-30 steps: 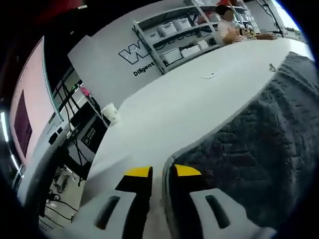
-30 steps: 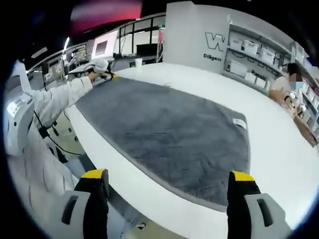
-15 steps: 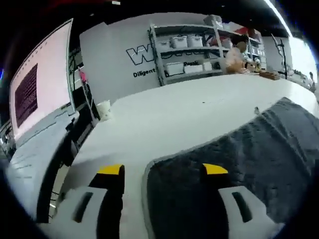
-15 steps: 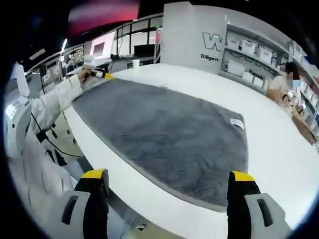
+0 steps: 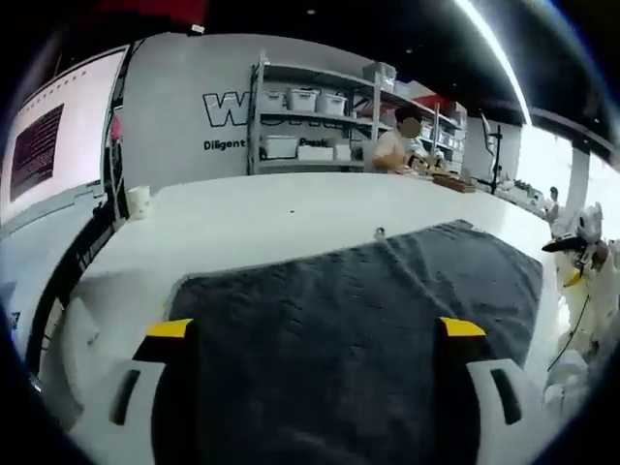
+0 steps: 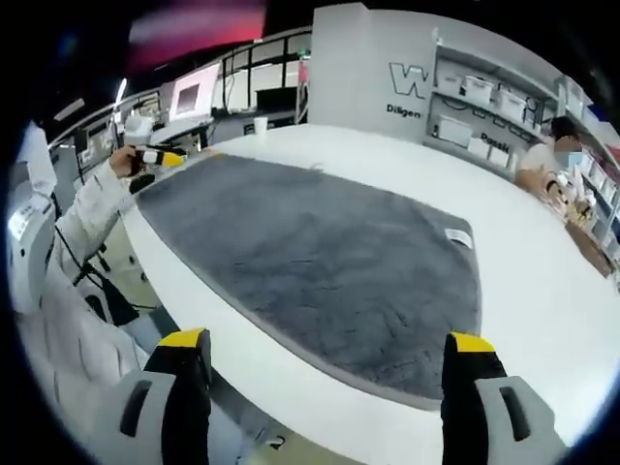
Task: Open the folded towel by lifting each exposed corner and separating the folded layers until the towel lies flat within the target outline without major curled edges
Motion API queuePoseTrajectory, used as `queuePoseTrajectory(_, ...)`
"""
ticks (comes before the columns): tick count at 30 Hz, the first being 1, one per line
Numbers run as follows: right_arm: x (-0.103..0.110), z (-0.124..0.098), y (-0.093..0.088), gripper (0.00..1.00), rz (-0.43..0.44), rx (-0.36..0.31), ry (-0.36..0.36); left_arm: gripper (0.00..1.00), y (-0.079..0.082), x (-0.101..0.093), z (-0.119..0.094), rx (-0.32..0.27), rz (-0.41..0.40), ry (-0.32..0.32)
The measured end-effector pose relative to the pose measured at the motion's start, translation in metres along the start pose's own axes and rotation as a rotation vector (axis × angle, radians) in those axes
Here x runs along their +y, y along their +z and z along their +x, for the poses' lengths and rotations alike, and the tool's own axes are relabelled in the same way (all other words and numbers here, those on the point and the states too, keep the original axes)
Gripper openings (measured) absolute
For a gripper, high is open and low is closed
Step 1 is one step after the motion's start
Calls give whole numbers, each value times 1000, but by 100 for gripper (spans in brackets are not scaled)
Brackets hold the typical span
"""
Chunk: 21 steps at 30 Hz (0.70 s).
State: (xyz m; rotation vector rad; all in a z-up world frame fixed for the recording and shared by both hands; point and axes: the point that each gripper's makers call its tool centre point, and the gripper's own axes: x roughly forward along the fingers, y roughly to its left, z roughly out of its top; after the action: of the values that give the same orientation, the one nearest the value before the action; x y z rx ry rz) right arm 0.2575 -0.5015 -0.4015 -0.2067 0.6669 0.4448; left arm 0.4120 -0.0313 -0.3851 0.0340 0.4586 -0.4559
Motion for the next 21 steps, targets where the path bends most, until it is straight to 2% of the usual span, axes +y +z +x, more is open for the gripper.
queuePoseTrajectory(6,-7,-6,-2,99,15,-10,-20,99,-26,-12,-28,12,-24,65)
queuePoseTrajectory(15,-9,-16,-5,99,37,-16,-47,99,-35,-48,-72,-15,-39,30)
queuePoseTrajectory(21,-4,-18,-7,99,37,-9,-50,99,-43,-59,-98,-18,-38,39)
